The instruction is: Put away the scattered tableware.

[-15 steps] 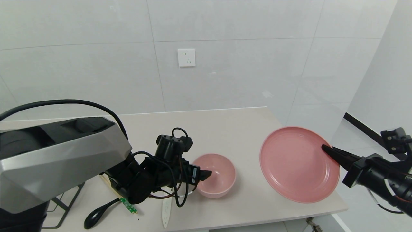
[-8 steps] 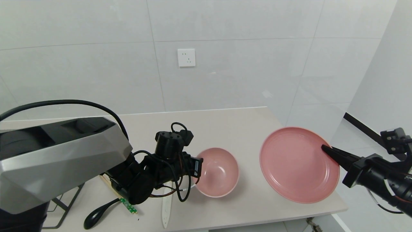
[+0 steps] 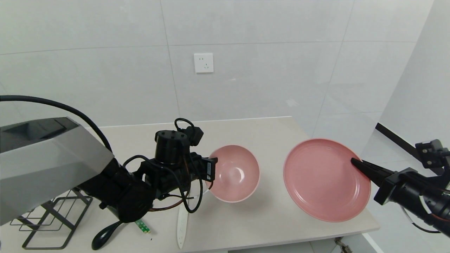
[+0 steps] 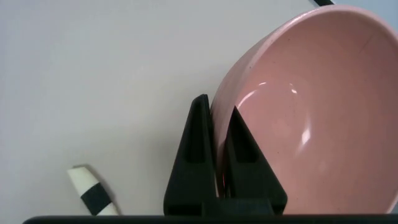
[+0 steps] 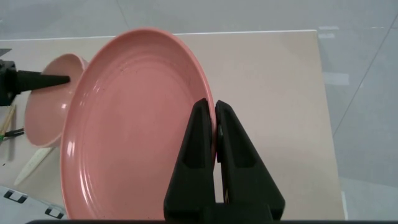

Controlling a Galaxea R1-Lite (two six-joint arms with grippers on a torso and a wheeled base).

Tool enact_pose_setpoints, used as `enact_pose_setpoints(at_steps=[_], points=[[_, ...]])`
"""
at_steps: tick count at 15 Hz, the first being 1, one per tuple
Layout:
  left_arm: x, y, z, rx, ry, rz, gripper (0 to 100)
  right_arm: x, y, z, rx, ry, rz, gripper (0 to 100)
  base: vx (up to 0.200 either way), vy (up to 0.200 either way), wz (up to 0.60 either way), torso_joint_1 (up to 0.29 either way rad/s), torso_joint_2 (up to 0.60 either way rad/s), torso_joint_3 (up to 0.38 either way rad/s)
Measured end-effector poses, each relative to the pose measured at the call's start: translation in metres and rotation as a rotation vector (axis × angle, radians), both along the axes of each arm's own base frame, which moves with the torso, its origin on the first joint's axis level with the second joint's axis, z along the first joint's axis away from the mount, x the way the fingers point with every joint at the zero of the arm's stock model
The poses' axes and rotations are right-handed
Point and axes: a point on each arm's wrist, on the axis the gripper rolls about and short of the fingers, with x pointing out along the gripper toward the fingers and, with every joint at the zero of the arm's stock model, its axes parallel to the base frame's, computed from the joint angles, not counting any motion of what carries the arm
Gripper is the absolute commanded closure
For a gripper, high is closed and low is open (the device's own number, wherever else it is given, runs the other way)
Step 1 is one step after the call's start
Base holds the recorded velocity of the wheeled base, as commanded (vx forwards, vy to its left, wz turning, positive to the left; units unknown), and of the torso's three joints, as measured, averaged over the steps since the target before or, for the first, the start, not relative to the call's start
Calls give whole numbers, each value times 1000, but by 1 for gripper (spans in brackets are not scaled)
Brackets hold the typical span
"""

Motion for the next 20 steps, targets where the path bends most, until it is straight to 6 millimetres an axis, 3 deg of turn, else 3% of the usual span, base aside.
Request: enact_pose_setpoints(at_steps=[5, 8, 12, 14, 18, 20], points=[[-25, 29, 32, -17, -55, 37, 100, 3, -3, 3, 1, -21, -16, 100, 0, 0, 0, 0, 0, 0], [-57, 64, 53, -15, -103, 77, 100, 4, -5, 7, 2, -39, -27, 100, 0, 0, 0, 0, 0, 0], [-108, 94, 69, -39, -157, 84, 100, -6, 1, 20, 18, -102, 6, 100, 0, 0, 0, 0, 0, 0], [-126, 98, 73, -71, -181, 37, 100, -14, 1, 26, 29, -130, 10, 100, 0, 0, 0, 0, 0, 0], [-141, 93, 98, -277, -370, -140, 100, -22, 6, 31, 54, -152, 41, 100, 0, 0, 0, 0, 0, 0], [-150, 99, 87, -293, -366, -163, 100, -23, 9, 32, 56, -158, 61, 100, 0, 0, 0, 0, 0, 0]])
